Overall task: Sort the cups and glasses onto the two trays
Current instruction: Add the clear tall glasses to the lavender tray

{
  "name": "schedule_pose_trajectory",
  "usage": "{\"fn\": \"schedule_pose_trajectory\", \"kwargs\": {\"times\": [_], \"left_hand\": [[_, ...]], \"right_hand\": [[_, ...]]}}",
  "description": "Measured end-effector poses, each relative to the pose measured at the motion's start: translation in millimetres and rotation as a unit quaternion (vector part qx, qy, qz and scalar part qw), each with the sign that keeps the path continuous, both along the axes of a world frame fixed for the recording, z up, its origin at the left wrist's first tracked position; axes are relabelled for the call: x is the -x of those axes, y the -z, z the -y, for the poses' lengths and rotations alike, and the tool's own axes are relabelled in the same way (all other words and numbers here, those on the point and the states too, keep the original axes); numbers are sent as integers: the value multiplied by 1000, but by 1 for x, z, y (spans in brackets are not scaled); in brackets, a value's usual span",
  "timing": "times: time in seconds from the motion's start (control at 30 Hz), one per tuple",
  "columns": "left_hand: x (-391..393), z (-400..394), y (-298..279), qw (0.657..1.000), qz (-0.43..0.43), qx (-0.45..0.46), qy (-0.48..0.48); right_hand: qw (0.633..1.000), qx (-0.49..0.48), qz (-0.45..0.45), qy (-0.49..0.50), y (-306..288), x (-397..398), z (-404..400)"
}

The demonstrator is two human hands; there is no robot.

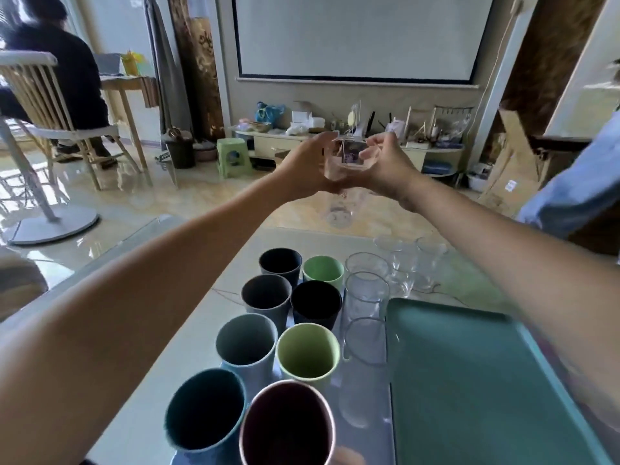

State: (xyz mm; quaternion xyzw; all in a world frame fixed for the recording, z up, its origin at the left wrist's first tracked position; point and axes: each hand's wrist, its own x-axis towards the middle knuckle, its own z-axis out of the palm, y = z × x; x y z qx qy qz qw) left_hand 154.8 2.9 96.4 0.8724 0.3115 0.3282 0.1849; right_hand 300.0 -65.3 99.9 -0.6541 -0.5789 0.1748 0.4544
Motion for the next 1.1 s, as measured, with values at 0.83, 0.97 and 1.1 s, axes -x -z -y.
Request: {"fn": "schedule_pose_trajectory", "kwargs": {"times": [0.83,0.97,1.1], "left_hand": [[44,183,71,923,-370,0,102],[52,181,84,932,-346,-5,104],[60,180,92,960,-269,-16,77]], "right_hand": [[989,53,-132,33,95,22,281],[988,64,-138,8,126,40,277],[988,62,-142,-1,143,52,270]]}}
